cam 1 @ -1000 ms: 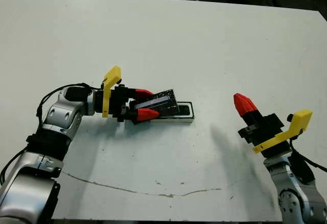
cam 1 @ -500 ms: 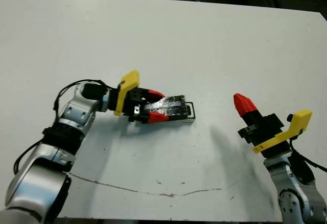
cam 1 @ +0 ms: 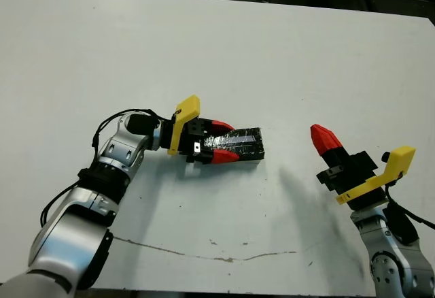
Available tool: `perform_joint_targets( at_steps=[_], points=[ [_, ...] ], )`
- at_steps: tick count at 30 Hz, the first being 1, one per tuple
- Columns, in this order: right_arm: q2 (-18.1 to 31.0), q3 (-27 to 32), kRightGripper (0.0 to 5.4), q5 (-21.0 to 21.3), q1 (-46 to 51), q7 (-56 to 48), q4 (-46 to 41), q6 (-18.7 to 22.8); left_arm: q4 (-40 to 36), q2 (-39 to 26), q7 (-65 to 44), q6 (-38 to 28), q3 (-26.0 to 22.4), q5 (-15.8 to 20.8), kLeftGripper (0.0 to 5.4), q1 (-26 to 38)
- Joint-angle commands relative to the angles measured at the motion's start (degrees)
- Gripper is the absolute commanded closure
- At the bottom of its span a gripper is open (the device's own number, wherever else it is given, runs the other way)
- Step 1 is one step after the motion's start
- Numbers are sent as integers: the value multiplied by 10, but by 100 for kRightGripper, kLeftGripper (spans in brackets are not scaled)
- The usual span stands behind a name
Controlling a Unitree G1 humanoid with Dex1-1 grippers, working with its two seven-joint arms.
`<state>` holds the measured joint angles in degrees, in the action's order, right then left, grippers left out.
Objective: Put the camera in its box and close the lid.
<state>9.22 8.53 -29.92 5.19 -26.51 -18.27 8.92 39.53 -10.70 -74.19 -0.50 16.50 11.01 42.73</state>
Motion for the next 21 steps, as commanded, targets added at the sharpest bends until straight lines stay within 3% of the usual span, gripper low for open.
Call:
perform_joint_targets(
  at_steps=[1, 5, 15, 21],
  points=[
    [8, 3, 540, 1, 8, -2, 3, -2, 36, 54, -5, 4, 19, -11, 225, -10],
    [6, 2, 540, 0, 8, -2, 4, -2, 61, 71, -7, 0, 15, -10, 225, -1],
    [5, 1, 540, -2, 10, 2, 1, 2, 69, 80, 37, -2, 56, -78, 225, 13],
    [8, 0, 540, 2, 11, 2, 0, 0, 52, 78, 57, 36, 70, -100, 225, 16]
  ],
)
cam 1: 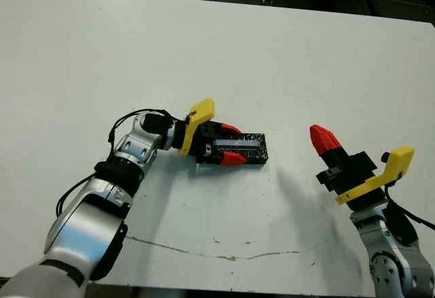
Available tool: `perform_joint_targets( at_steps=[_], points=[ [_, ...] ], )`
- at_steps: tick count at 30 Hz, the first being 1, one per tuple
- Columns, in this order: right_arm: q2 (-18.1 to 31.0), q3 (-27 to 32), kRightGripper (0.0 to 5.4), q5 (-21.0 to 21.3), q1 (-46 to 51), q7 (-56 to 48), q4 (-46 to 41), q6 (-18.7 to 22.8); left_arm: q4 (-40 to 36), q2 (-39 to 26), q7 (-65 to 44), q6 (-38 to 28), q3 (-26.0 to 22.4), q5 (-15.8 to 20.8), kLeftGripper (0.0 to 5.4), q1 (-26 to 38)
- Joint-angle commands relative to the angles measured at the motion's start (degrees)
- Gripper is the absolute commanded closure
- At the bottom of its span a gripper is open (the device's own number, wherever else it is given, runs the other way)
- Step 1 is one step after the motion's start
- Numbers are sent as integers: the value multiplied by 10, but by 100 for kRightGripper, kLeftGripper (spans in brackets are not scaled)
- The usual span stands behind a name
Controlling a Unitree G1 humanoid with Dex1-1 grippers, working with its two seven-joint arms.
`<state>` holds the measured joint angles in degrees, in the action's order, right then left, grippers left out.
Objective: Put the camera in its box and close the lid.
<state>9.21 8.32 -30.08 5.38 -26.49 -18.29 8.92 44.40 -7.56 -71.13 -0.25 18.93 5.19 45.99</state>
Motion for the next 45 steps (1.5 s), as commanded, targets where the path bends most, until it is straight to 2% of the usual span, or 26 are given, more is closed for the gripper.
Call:
perform_joint_targets(
  at_steps=[1, 11, 12, 15, 18, 27, 37, 42, 45],
  points=[
    [7, 2, 540, 4, 9, 2, 0, 0, -3, 44, 31, 37, 49, -46, 225, -18],
    [5, 2, 540, 2, 8, -4, 7, -6, -68, 45, 82, 121, 45, -55, 225, -46],
    [5, 3, 540, 1, 8, -3, 6, -5, -75, 43, 85, 125, 44, -56, 196, -49],
    [7, 1, 540, 8, 8, -1, 5, -7, -86, 31, 83, 96, 47, -64, 155, -57],
    [5, 2, 540, 5, 8, -1, 4, -5, -88, 22, 86, 95, 46, -70, 112, -61],
    [5, 1, 540, 3, 9, -2, 2, -2, -76, 4, 85, 93, 35, -54, 1, -69],
    [6, 2, 540, 0, 8, -6, 7, -3, -105, -22, 88, 113, 14, -40, 1, -91],
    [7, 3, 540, -1, 7, -10, 9, -4, -136, -46, 78, 149, -5, -12, 1, -107],
    [4, 2, 540, 1, 6, -9, 10, -7, -179, -75, 72, 146, -22, 4, 1, -128]
  ],
)
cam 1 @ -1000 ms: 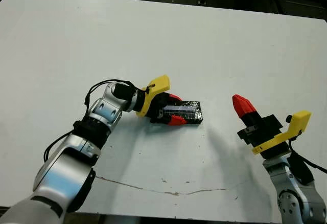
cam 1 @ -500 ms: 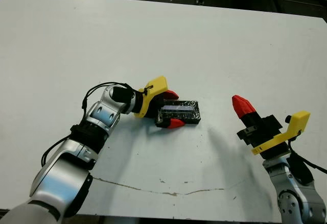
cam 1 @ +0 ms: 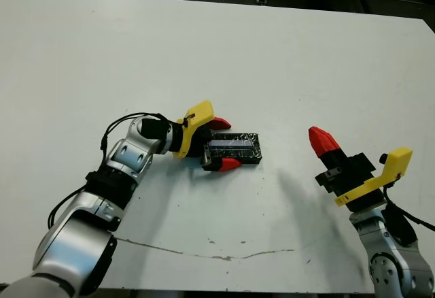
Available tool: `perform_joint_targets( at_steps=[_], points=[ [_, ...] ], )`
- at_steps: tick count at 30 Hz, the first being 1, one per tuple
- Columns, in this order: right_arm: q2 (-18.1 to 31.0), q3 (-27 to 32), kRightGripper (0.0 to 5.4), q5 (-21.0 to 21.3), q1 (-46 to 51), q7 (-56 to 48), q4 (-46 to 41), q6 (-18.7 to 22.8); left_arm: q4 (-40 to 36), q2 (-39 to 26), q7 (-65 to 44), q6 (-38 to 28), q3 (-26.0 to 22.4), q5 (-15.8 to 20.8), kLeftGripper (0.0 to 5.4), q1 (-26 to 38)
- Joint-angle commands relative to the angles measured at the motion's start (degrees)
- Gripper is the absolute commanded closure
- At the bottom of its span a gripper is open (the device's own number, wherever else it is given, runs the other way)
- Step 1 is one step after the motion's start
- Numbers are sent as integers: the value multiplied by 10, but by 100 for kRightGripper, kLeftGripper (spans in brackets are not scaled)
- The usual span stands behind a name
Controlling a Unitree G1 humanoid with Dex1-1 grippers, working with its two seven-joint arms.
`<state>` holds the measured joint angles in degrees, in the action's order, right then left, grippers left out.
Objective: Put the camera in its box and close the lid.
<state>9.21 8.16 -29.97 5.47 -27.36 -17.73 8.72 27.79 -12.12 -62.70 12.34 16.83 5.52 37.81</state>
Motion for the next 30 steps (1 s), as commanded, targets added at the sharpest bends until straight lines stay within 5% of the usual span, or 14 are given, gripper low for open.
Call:
perform_joint_targets(
  at_steps=[1, 22, 30],
  points=[
    [5, 4, 540, 2, 5, -1, 6, -8, -29, -42, -14, 7, -7, 4, 1, -55],
    [5, 2, 540, -3, 6, 6, -2, 3, -190, -194, -6, 81, -166, 126, 1, -122],
    [7, 4, 540, 0, 3, 12, -3, 4, -331, -71, 256, 117, -289, 193, 43, -236]
  ],
)
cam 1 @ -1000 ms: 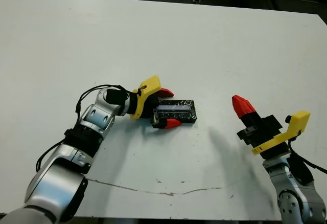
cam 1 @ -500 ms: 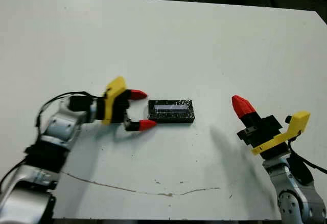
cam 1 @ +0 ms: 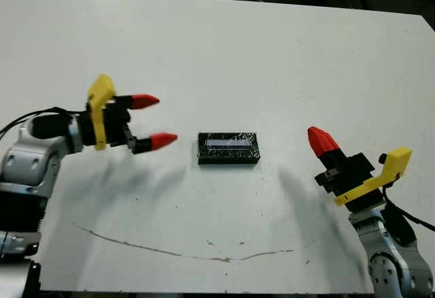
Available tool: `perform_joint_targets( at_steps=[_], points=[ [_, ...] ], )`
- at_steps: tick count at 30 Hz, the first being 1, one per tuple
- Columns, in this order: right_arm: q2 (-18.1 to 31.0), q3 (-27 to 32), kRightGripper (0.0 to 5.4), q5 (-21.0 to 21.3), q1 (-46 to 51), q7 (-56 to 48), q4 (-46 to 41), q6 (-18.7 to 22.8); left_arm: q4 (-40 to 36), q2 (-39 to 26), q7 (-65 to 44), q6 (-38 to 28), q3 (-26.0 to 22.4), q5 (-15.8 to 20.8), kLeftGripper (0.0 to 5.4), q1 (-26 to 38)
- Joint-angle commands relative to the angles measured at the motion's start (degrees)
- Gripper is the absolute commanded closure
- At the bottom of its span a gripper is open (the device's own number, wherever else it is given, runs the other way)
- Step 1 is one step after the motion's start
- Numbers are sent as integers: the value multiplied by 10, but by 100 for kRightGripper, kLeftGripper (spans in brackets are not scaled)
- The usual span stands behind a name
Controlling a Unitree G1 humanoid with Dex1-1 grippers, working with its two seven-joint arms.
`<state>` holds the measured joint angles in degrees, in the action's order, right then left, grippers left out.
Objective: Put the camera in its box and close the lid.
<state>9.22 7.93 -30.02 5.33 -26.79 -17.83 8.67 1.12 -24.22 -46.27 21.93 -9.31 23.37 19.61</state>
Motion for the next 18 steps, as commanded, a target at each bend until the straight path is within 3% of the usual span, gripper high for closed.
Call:
perform_joint_targets(
  at_steps=[1, 10, 18],
  points=[
    [7, 7, 540, 2, 4, 8, -1, 3, -95, 69, 126, 22, -33, 18, 54, -71],
    [3, 10, 540, 8, -1, 26, -1, -2, -180, 177, 222, -86, -24, 29, 188, -158],
    [-20, 11, 540, 20, 5, 91, -20, 5, -180, 252, 280, -196, 7, -2, 315, -207]
  ],
)
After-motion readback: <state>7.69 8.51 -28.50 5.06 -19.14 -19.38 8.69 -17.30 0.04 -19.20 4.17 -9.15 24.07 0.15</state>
